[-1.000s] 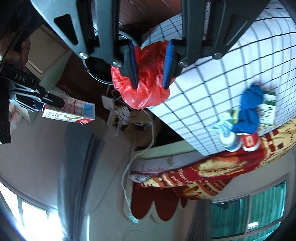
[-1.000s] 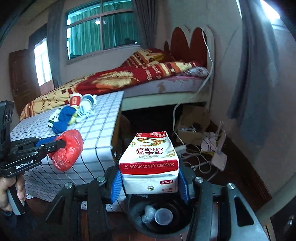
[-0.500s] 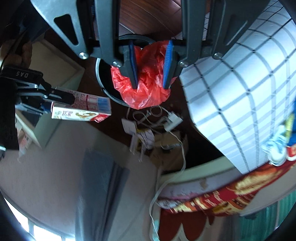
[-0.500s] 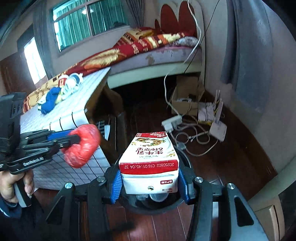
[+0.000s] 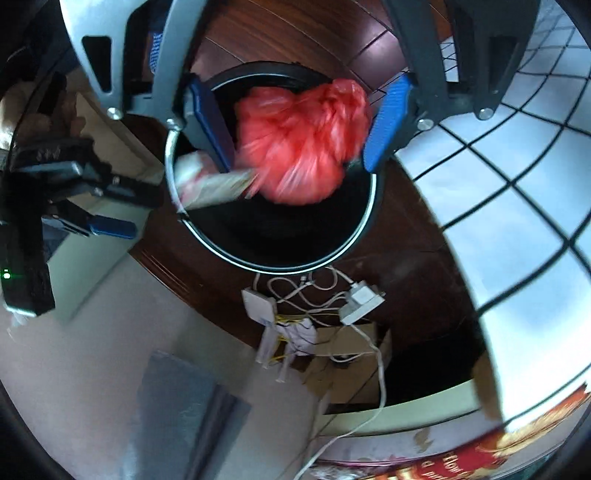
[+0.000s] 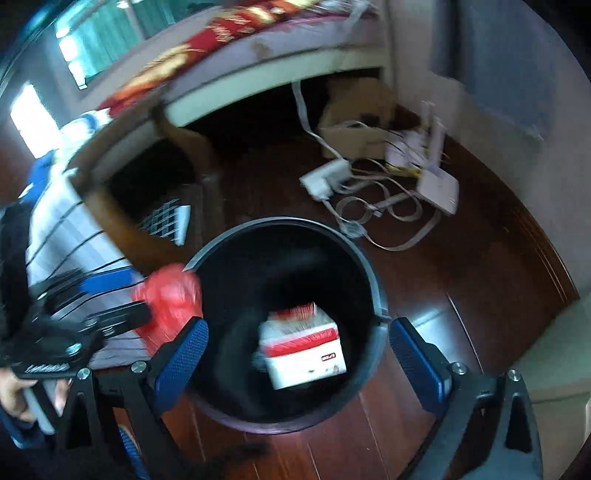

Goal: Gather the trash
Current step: 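Carry the red bag and milk carton over the bucket and open both tools, then move both tools back toward the remaining trash on the box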

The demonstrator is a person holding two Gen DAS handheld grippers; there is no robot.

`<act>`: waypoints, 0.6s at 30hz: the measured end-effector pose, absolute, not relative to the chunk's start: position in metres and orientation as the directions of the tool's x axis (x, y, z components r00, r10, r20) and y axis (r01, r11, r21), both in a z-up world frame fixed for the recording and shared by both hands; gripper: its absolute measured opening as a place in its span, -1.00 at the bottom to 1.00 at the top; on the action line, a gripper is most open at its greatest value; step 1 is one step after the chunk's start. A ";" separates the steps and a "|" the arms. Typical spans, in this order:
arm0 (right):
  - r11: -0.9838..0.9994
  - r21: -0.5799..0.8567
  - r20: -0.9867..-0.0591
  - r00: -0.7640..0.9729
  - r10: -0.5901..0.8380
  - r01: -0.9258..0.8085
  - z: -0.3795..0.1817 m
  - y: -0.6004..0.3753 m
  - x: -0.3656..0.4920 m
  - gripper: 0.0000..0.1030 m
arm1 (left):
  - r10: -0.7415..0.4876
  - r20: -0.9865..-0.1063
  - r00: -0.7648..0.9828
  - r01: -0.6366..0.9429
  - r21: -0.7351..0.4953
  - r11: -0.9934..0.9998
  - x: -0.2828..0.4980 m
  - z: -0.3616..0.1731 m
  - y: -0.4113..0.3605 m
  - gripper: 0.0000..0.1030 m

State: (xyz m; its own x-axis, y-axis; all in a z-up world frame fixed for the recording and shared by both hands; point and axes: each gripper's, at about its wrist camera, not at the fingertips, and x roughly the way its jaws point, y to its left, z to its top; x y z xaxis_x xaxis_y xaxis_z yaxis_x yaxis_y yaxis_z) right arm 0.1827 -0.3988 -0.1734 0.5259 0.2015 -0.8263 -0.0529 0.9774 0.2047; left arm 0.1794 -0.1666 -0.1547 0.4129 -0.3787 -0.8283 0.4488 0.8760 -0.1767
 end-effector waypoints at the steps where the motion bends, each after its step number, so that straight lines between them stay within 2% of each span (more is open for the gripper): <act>1: 0.980 0.199 -0.830 0.527 0.183 -0.027 -0.176 -0.404 0.182 0.95 | -0.358 -0.830 0.428 0.434 -0.159 0.887 0.177 -0.156 -0.165 0.73; 3: 0.984 0.178 -0.835 0.529 0.152 -0.002 -0.178 -0.407 0.181 1.00 | -0.330 -0.823 0.462 0.414 -0.129 0.901 0.172 -0.158 -0.162 0.88; 8: 0.993 0.116 -0.832 0.545 0.102 -0.009 -0.178 -0.401 0.176 1.00 | -0.300 -0.816 0.494 0.393 -0.098 0.914 0.164 -0.157 -0.154 0.89; 18: 0.994 0.106 -0.821 0.562 0.101 -0.024 -0.169 -0.389 0.173 1.00 | -0.278 -0.798 0.535 0.366 -0.078 0.927 0.157 -0.142 -0.143 0.92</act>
State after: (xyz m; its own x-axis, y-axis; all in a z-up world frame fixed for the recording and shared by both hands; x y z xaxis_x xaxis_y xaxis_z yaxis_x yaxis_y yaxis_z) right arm 0.1732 -0.3888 -0.1687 0.5621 0.1010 -0.8208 -0.0243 0.9941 0.1057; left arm 0.1575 -0.1425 -0.1420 0.5349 -0.2777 -0.7980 0.3659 0.9274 -0.0775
